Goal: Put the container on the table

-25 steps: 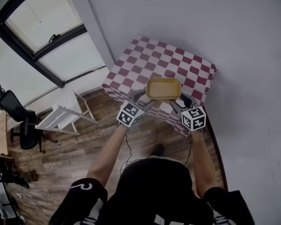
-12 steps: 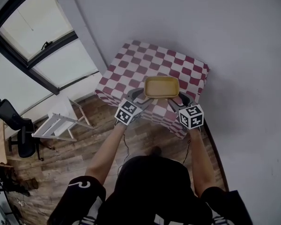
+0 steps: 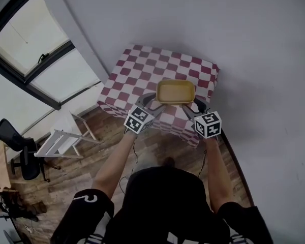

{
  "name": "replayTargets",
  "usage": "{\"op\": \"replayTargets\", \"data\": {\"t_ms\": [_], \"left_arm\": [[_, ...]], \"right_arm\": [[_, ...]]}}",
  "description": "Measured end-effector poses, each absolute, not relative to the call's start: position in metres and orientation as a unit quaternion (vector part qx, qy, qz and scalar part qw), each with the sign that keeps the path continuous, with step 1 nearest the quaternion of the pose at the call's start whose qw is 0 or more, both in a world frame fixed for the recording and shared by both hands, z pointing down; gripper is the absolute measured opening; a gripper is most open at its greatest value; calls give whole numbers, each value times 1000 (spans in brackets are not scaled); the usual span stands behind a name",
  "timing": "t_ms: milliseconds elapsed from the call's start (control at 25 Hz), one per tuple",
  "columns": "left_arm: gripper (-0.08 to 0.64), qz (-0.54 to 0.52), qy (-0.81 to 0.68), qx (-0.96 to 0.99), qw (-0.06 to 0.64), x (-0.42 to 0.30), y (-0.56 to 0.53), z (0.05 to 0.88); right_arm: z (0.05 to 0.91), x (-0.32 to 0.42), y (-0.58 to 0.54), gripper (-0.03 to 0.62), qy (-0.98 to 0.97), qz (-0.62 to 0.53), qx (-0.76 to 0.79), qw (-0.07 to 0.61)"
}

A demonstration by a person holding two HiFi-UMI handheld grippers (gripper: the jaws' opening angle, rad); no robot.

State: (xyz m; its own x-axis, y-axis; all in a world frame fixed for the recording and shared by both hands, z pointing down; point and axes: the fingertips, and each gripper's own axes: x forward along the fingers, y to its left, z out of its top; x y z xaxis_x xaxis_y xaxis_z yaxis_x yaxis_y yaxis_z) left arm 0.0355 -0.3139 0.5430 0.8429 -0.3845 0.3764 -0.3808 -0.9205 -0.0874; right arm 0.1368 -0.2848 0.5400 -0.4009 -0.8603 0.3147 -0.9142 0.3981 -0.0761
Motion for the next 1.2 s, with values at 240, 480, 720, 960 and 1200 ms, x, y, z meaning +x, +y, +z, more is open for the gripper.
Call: {"op": "replayTargets", "data": {"t_ms": [240,480,720,960,1200], "left_arm": [[249,-196,175,-965,14,51,-306,541],[249,-199,153,-968,22,62,-303,544],[247,-196,132,-972,20,72,-311,544],[247,-196,103,-975,24,72,-335,547],[247,-201,90,-975,23,45,-369,550]], "right_arm": [[539,151,-272,255,-817,122,553,109],[541,160,-262,247,-804,130,571,107],[537,170,-263,247,-788,136,590,109],[537,167,-283,245,-774,144,609,100],[542,140,-314,245,-768,151,615,96]]}}
